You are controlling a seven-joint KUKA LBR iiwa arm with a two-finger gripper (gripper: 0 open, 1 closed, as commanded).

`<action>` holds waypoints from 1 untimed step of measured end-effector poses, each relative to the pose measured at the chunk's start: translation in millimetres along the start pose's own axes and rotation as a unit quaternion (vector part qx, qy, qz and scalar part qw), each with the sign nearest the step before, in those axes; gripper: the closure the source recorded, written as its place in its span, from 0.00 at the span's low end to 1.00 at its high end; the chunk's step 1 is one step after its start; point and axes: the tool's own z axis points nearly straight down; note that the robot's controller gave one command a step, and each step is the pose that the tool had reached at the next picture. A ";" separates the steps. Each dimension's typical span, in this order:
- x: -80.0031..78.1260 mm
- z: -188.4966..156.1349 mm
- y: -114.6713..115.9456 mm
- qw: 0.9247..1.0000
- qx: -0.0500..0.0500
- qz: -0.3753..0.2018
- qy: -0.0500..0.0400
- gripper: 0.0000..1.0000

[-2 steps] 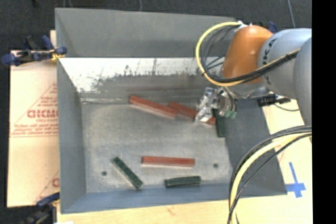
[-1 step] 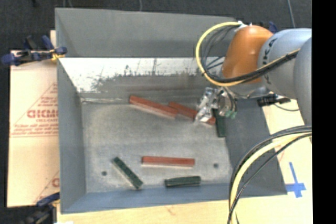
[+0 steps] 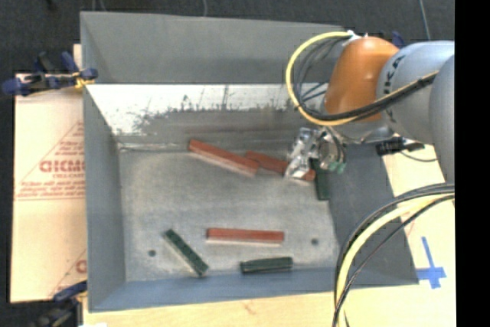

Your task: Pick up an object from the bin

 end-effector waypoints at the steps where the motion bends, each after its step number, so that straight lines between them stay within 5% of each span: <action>1: 1.4 -9.1 -0.5 1.000 0.001 -0.001 0.002 1.00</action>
Offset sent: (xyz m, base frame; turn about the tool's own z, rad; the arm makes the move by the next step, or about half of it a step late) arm 0.0000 0.0001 0.0850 0.0000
